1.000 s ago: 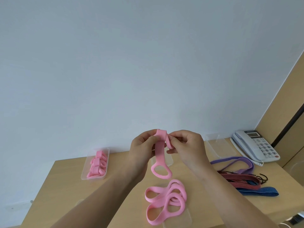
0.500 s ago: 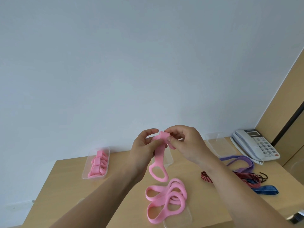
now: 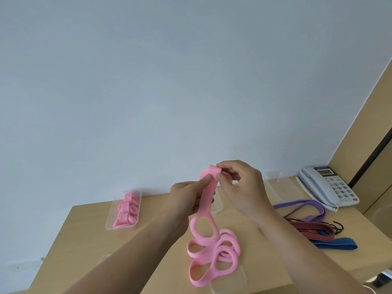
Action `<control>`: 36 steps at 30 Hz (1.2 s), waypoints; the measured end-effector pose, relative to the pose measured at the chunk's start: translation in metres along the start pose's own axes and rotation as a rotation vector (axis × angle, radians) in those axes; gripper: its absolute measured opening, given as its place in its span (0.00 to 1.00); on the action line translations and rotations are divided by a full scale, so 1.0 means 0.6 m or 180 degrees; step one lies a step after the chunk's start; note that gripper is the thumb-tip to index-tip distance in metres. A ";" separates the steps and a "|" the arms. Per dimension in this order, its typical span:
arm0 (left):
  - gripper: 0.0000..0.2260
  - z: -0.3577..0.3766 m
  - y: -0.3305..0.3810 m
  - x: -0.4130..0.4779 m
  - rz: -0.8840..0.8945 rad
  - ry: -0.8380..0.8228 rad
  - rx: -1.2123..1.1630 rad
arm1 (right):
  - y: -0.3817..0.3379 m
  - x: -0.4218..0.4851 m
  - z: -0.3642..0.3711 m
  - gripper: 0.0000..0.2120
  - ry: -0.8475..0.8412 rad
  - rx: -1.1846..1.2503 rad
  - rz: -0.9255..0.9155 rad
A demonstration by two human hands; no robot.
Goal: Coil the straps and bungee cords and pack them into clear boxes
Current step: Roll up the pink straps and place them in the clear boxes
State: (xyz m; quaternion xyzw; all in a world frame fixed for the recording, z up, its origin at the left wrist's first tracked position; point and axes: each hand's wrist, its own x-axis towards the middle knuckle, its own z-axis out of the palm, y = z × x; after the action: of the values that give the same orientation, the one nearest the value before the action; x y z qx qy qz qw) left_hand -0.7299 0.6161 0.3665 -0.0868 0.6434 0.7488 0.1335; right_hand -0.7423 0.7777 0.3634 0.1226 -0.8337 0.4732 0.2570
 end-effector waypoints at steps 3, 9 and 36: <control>0.16 0.003 0.000 0.001 -0.0135 0.0046 -0.0133 | 0.004 -0.003 0.002 0.08 0.0097 -0.0059 -0.0220; 0.13 0.001 -0.004 0.003 -0.0002 -0.0035 -0.0202 | 0.009 -0.008 0.006 0.15 0.0171 -0.0437 -0.0756; 0.09 -0.013 -0.007 0.016 0.0210 -0.0450 0.0135 | 0.002 -0.001 0.003 0.09 -0.0293 0.0824 0.0984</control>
State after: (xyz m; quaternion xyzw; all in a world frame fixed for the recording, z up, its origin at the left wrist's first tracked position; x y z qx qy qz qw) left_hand -0.7384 0.6100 0.3586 -0.0095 0.6506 0.7432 0.1556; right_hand -0.7427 0.7770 0.3615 0.0467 -0.7857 0.6040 0.1251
